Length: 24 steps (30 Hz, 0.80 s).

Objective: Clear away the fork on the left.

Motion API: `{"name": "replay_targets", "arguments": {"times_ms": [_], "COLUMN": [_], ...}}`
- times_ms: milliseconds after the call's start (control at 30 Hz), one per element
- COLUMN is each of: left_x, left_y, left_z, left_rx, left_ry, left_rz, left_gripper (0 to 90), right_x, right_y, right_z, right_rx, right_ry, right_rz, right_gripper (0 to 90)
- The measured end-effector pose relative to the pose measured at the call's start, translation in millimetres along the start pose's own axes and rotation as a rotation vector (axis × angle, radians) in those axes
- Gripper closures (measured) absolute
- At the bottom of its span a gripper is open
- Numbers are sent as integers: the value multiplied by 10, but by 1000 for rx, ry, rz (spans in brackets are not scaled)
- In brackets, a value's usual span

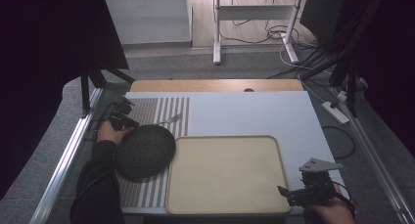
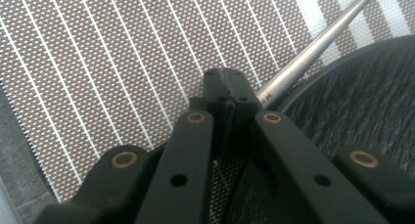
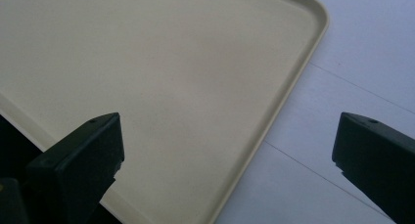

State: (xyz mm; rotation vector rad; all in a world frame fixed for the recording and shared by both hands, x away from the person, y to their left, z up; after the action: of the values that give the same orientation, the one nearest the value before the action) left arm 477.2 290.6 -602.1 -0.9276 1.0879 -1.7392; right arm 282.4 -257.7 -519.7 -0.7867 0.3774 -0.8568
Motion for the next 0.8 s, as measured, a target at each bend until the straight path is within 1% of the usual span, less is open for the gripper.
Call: {"name": "replay_targets", "arguments": {"times_ms": [33,67,133,167,200,233,267,300,333,367,400,433,500,533,567,600,633,700,767,800], "left_x": [-12,-25,-30,-32,-25,-7,15,31,55,83,114,146,209,238,268,294,323,380,424,460], "left_y": [-7,-19,-59,-85,-97,-113,-121,-123,-123,-120,-117,-112,-100,-95,-87,-83,-77,-57,-33,2], "left_z": [7,26,77,106,123,152,172,186,208,232,255,278,322,342,364,380,393,418,433,447], "left_rx": [10,27,72,95,104,119,126,127,131,134,138,140,141,142,144,142,141,131,123,108], "left_ry": [-2,-13,-40,-53,-57,-55,-53,-52,-51,-52,-47,-42,-27,-18,-15,-6,7,34,50,69], "left_rz": [-1,-1,-21,-24,-29,-37,-44,-50,-56,-66,-79,-88,-101,-105,-106,-108,-110,-107,-106,-97], "left_gripper": [842,842,703,586,586,533,427,427,392,312,312,280,184,184,161,117,117,70,29,4], "right_x": [0,0,0,1,1,1,0,0,-1,-2,-2,-2,-2,-2,-1,0,0,-1,-2,-2], "right_y": [0,0,0,0,1,1,3,3,3,3,3,3,4,4,4,5,5,5,6,6], "right_z": [0,0,0,0,0,0,-1,-1,-1,-1,-1,-1,-2,-2,-2,-2,-2,-3,-3,-4], "right_rx": [0,0,1,0,1,0,-2,-2,-2,-2,-2,-2,-3,-3,-3,-4,-4,-4,-5,-6], "right_ry": [0,0,0,0,1,2,1,1,0,-1,-1,-1,-1,-1,0,0,0,0,0,-1], "right_rz": [0,0,1,1,0,0,0,0,0,-1,-1,0,0,0,0,0,0,1,1,2], "right_gripper": [0,0,0,0,0,0,0,0,0,0,0,0,0,0,0,0,0,0,0,0]}}
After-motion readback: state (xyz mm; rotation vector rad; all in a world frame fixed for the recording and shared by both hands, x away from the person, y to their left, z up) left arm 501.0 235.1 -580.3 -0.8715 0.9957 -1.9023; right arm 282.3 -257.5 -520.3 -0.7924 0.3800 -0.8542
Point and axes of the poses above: each handheld gripper's, and its own axes: y roughly forward along the jaws, z roughly out of its top, x roughly to its right, the point moved 9 cm from there along y, roughly forward along the jaws
